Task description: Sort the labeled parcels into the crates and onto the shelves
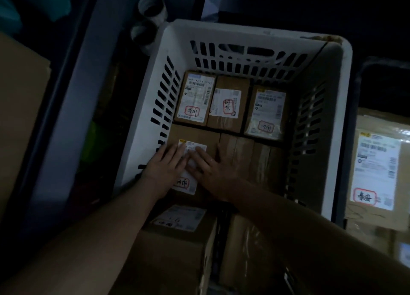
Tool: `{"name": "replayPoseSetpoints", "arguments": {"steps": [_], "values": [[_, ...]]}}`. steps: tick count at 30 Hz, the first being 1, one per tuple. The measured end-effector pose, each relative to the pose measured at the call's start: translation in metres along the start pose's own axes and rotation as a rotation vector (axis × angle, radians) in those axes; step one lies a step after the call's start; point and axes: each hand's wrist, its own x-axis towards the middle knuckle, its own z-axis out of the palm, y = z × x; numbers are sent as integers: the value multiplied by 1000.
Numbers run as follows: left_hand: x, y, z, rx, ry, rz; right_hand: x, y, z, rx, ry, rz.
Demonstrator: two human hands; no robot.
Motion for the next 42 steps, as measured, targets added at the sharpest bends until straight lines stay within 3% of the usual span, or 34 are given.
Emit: {"name": "replayPoseSetpoints", "arguments": {"steps": [3, 13, 24, 27, 31, 37, 42], "values": [[3, 1, -1, 15, 8, -17, 1, 3, 4, 1, -41, 1], [20, 0, 3, 60, 37, -47, 4, 9, 16, 6, 178, 91], [37, -9, -2, 45, 95, -45, 7, 30, -3, 131, -6, 85], [34, -8, 0, 14, 187, -44, 16, 44, -27, 368, 124, 263], [35, -11, 4, 22, 177, -28, 42, 54, -37, 340, 168, 478], [39, -13, 16, 9, 255, 9, 54, 62, -34, 422, 145, 629], [41, -16, 13, 56, 278, -21, 53, 61, -35, 459, 158, 617]]}}
